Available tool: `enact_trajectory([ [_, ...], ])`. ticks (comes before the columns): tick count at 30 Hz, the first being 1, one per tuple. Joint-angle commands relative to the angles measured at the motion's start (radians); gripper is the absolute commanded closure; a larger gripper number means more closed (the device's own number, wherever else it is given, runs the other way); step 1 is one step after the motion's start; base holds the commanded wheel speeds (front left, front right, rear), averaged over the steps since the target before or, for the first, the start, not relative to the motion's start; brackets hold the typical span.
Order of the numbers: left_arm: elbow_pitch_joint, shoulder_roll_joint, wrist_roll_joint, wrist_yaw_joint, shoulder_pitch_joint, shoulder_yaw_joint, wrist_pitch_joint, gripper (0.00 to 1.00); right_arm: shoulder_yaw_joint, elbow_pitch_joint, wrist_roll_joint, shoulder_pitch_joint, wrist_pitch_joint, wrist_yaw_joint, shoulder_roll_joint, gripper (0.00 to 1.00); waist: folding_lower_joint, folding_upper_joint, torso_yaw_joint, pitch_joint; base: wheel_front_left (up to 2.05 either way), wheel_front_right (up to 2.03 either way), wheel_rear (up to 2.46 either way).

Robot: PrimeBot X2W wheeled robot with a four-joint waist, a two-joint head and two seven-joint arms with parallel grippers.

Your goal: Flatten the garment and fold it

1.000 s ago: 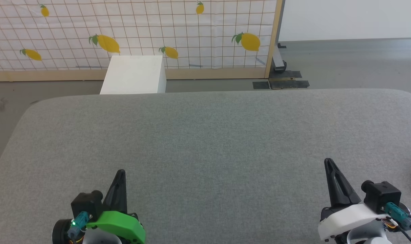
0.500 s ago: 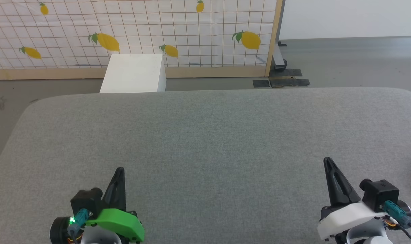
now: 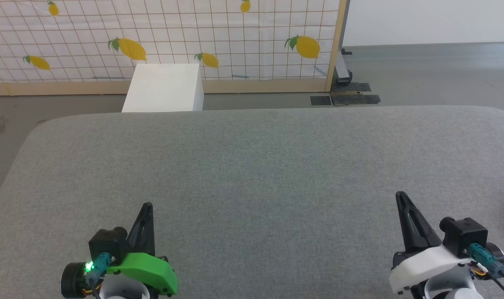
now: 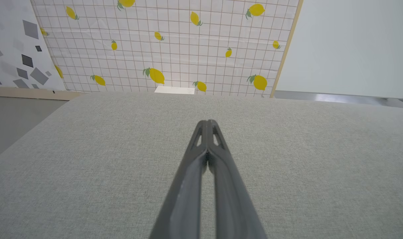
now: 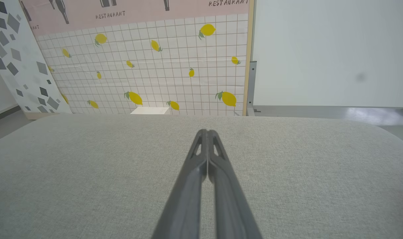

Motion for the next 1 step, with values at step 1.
enact_trajectory([
  [1,-0.009,-0.003,0.012,0.006,0.0,0.003,0.007,1.0,0.001,-0.008,-0.011,-0.009,0.005,-0.001,0.0,1.0,0.0,0.0,0.0,0.001,0.0,0.0,0.0],
])
